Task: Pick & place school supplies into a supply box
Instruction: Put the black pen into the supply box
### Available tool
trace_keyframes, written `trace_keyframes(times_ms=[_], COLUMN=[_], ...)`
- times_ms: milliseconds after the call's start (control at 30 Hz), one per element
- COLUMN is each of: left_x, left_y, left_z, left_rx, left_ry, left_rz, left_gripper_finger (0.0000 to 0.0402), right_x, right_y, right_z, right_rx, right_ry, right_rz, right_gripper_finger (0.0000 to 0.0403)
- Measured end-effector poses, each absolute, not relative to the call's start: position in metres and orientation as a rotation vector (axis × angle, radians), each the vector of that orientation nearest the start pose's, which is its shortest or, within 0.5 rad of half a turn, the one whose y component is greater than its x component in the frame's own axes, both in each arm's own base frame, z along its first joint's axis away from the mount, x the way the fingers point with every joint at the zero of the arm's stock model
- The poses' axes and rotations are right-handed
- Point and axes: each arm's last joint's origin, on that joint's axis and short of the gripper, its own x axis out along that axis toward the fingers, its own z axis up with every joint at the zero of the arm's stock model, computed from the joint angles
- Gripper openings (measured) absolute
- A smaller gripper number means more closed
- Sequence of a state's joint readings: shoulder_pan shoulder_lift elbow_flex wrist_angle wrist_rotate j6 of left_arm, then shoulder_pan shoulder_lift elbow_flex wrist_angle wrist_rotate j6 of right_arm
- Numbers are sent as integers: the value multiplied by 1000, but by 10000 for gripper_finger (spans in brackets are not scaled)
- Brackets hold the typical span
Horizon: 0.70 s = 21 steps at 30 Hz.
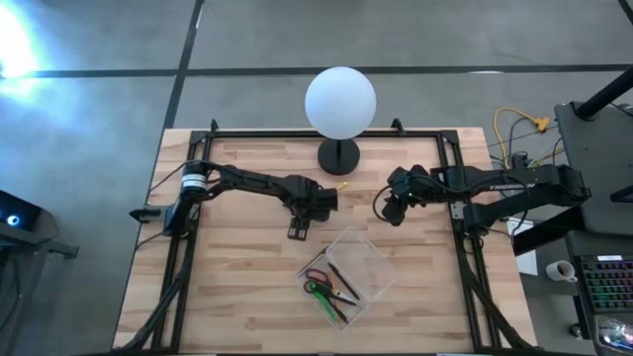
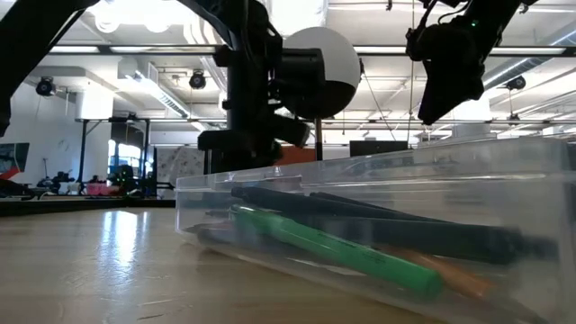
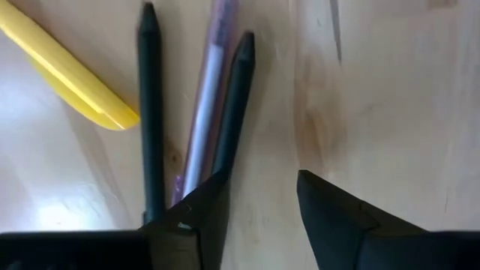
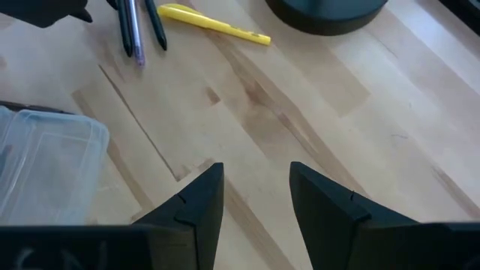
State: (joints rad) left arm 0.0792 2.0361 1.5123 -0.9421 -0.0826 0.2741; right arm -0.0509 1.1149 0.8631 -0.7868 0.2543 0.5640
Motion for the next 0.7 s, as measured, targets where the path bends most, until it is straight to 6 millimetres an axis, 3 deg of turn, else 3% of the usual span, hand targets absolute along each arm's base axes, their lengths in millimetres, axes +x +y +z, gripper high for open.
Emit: trace_keyframes(times_ms=[233,433,700], left_x=[385,392,392], left_y=[36,36,46], left_z=[166,180,179], left_rx=[217,225,252], left_ry=[1502,1444,1431], left_rz=[-73,-64,-77], left_gripper_finger=[109,107,107], right_x=[204,205,205], right_y=[-18,-18,-22], right_z=[255,256,256], right_rx=[405,407,416], right_ry=[918,913,906], right_rz=[-560,-560,-575], right_gripper_finger=[144,143,135])
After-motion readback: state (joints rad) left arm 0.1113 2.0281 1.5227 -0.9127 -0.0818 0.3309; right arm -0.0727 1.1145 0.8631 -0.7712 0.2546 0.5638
